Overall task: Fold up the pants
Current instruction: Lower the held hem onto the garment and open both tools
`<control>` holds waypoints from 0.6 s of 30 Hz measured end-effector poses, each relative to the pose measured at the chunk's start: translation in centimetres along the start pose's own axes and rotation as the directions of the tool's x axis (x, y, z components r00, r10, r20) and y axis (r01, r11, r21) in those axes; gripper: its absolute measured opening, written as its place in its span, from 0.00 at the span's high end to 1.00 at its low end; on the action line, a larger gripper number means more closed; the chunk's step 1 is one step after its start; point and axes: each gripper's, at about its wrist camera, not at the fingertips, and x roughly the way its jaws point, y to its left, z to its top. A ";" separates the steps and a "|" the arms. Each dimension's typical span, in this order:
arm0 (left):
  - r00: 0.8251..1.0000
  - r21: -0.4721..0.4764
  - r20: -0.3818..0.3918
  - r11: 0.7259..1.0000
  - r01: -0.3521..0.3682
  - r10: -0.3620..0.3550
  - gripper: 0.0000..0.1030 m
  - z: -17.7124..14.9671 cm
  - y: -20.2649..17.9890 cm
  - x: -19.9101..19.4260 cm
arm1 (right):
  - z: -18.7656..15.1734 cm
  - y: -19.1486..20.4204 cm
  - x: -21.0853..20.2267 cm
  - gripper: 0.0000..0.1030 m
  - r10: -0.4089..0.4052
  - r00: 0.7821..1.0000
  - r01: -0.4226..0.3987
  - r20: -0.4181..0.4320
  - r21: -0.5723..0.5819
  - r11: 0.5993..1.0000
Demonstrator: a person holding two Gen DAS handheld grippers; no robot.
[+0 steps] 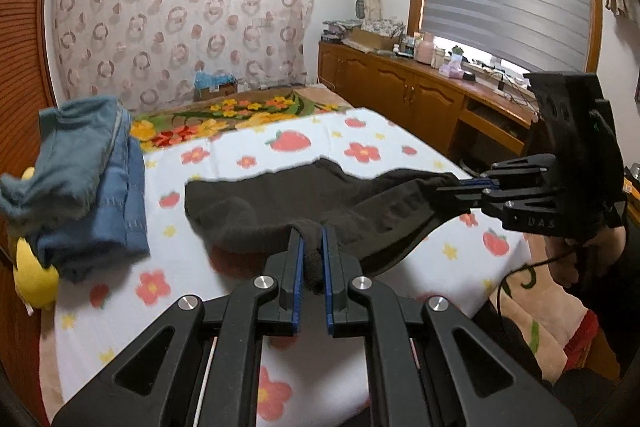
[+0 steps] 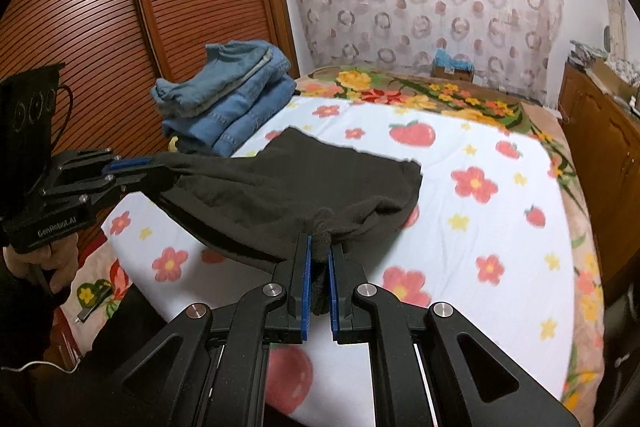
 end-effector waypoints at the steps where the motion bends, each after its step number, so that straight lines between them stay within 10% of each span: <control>1: 1.000 -0.006 -0.009 1.000 0.003 -0.003 0.91 -0.6 -0.1 0.1 | -0.3 0.1 0.1 0.93 0.003 1.000 -0.003 -0.005 0.004 1.000; 18: 0.992 -0.110 -0.125 0.994 -0.002 -0.012 0.91 -7.8 -0.7 1.4 | -5.1 1.4 1.9 0.93 0.022 0.996 -0.016 -0.082 0.072 0.997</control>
